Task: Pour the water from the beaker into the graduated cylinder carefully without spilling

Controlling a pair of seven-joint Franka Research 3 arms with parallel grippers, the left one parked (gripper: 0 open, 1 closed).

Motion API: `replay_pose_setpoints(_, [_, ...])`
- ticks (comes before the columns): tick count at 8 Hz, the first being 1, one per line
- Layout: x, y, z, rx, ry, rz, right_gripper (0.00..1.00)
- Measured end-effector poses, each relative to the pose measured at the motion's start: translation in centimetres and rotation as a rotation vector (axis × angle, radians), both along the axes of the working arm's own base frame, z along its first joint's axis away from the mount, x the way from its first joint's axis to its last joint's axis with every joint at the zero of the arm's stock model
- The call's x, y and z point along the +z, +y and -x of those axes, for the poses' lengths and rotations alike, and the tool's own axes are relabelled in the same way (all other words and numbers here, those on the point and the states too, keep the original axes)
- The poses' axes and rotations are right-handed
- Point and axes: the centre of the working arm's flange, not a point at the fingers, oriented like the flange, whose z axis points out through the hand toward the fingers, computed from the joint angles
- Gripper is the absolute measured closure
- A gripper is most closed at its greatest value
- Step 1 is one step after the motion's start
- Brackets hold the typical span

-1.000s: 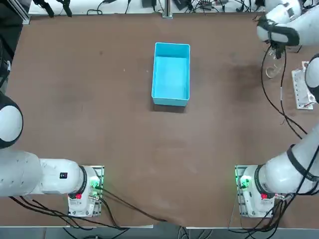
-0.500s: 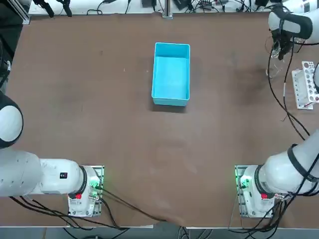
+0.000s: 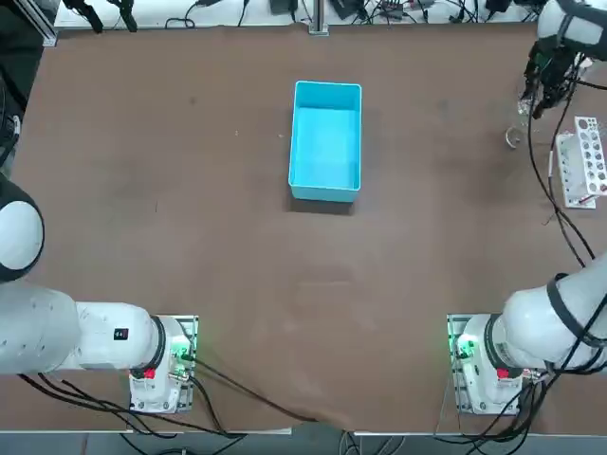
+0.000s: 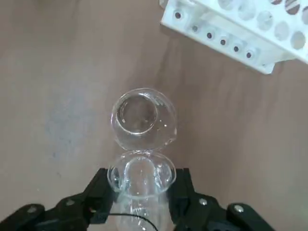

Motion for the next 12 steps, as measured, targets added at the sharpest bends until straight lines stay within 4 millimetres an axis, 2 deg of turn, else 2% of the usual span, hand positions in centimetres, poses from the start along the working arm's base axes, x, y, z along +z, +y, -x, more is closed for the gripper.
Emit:
replay_pose_setpoints(6, [-0.6,-4.6,1.9,0.055,-0.039,-0.169,0.39])
replay_pose_setpoints(12, [-0.8,-4.9,2.0,0.059,-0.041,-0.18,0.39])
